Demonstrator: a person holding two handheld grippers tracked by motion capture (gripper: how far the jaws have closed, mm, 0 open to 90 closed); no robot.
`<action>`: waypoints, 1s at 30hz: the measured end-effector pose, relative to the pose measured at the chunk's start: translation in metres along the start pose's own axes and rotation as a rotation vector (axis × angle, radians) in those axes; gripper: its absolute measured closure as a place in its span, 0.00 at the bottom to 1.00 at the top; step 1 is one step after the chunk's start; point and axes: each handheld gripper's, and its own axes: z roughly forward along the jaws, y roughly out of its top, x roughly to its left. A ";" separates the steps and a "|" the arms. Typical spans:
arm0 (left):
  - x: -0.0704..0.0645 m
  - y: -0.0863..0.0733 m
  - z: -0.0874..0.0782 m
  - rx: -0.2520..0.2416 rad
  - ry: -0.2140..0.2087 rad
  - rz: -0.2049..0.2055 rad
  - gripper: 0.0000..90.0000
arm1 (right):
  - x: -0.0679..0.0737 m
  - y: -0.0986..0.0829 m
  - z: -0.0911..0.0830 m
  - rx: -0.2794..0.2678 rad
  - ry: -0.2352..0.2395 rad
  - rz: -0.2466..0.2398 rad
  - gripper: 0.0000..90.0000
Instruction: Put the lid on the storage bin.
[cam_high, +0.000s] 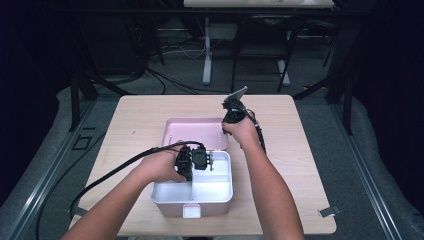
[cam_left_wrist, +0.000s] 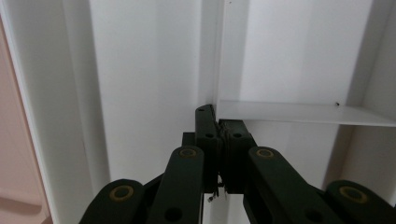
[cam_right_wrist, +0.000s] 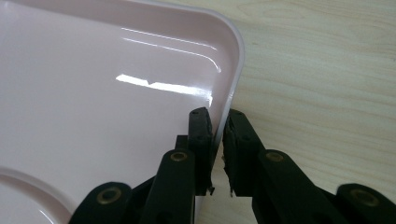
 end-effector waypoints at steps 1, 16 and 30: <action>0.000 0.000 0.000 0.000 0.000 0.000 0.97 | 0.000 -0.001 0.001 -0.022 0.000 0.000 0.91; 0.001 0.000 0.000 0.000 -0.003 -0.001 0.98 | 0.002 -0.003 -0.014 -0.047 0.006 -0.016 0.93; 0.001 0.000 0.000 0.001 -0.003 -0.001 0.98 | 0.006 -0.008 -0.036 -0.134 0.007 -0.027 0.95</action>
